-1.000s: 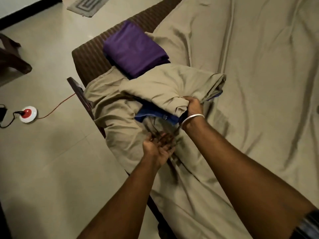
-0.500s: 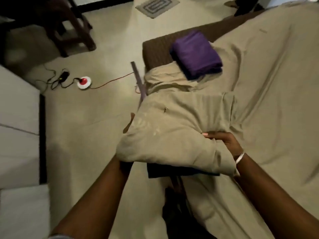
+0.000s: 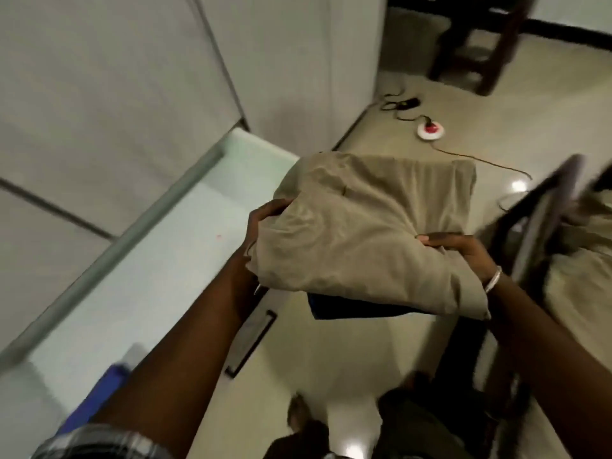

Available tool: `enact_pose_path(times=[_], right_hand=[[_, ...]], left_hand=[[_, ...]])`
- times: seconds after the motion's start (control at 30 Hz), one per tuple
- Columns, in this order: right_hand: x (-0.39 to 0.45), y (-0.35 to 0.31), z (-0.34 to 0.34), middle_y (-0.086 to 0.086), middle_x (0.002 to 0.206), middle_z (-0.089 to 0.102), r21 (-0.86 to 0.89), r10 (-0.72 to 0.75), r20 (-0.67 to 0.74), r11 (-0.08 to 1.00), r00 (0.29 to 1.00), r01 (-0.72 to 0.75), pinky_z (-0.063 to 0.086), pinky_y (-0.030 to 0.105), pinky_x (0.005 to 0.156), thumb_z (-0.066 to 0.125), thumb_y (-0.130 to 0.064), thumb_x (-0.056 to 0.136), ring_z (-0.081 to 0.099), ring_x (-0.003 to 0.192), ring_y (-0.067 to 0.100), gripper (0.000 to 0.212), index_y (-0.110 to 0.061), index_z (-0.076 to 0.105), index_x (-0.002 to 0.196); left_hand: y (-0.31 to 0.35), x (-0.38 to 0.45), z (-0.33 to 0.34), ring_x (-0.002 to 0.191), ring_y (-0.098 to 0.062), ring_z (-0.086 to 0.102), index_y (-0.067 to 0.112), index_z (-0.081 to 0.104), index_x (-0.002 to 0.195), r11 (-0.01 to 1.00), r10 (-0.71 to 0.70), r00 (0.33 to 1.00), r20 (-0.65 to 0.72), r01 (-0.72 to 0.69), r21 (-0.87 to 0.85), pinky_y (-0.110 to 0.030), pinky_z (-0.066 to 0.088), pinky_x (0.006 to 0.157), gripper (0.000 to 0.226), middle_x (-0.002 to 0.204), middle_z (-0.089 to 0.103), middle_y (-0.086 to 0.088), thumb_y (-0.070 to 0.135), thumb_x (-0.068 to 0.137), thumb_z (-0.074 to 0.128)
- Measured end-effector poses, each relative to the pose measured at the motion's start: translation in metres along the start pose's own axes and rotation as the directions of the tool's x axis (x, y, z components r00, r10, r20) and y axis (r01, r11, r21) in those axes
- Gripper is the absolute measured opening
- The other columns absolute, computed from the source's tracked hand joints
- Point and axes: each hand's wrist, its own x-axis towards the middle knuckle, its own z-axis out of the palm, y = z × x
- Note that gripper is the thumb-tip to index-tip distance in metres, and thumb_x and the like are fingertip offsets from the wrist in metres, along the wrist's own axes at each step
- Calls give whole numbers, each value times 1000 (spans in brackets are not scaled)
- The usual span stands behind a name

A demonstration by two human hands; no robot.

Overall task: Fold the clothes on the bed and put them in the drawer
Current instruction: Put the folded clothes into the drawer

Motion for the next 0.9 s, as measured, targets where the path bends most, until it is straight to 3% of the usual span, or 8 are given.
enact_pose_path(times=[0.17, 0.27, 0.4, 0.5, 0.57, 0.7, 0.83, 0.9], right_hand=[[75, 9, 151, 7, 78, 75, -69, 111, 126, 992, 986, -103, 57, 24, 57, 65, -3, 76, 73, 73, 18, 12, -3, 75, 83], [125, 30, 231, 10, 104, 74, -217, 197, 237, 965, 951, -146, 58, 31, 73, 73, -2, 65, 71, 93, 24, 46, -6, 66, 110], [178, 45, 309, 8, 101, 70, -425, 267, 281, 896, 922, -131, 55, 28, 67, 71, -2, 81, 67, 88, 22, 28, -8, 62, 108], [215, 69, 347, 11, 108, 69, -538, 371, 318, 829, 873, -156, 55, 34, 72, 80, -10, 68, 67, 94, 27, 52, -8, 61, 116], [241, 95, 365, 15, 112, 69, -601, 433, 295, 777, 852, -186, 55, 39, 79, 82, -11, 65, 66, 98, 34, 62, -3, 60, 122], [278, 140, 370, 17, 111, 69, -697, 479, 232, 689, 847, -199, 54, 40, 83, 78, -8, 63, 65, 96, 35, 65, 0, 60, 125], [294, 172, 340, 15, 89, 63, -872, 524, 78, 448, 848, -197, 55, 29, 55, 62, 9, 84, 61, 78, 33, 39, 1, 58, 122], [297, 188, 326, 13, 94, 58, -948, 488, -4, 277, 873, -159, 51, 28, 57, 63, 3, 87, 57, 83, 31, 44, -3, 50, 129]], left_hand=[[20, -54, -166, 64, -21, 67, 14, 75, 70, 989, 112, 979, -171, -127, -80, -32, 47, 70, 37, 71, 67, -4, 27, 93, 48], [14, -75, -246, 78, -23, 69, 15, 79, 84, 954, 173, 938, -302, -236, -186, -33, 54, 75, 26, 86, 71, -6, 31, 84, 58], [-3, -89, -310, 84, -23, 72, 8, 67, 115, 916, 157, 881, -447, -299, -267, -32, 57, 72, 47, 94, 75, -8, 32, 75, 69], [-22, -85, -355, 98, -28, 71, 7, 59, 131, 891, 111, 851, -513, -314, -329, -39, 55, 83, 79, 114, 71, -12, 28, 62, 88], [-36, -76, -382, 96, -27, 71, 5, 57, 133, 883, 88, 825, -559, -325, -340, -39, 54, 84, 65, 112, 72, -11, 19, 73, 77], [-65, -49, -407, 76, -19, 73, 1, 63, 111, 919, -6, 797, -604, -233, -317, -28, 57, 68, 19, 84, 76, -6, 6, 93, 58], [-107, -16, -416, 105, -36, 64, -6, 56, 130, 958, -234, 765, -600, 75, -278, -47, 51, 97, 55, 118, 67, -20, 8, 80, 74], [-121, -3, -412, 113, -37, 61, 2, 48, 140, 952, -306, 774, -555, 245, -182, -51, 49, 101, 93, 127, 63, -16, 20, 59, 90]])
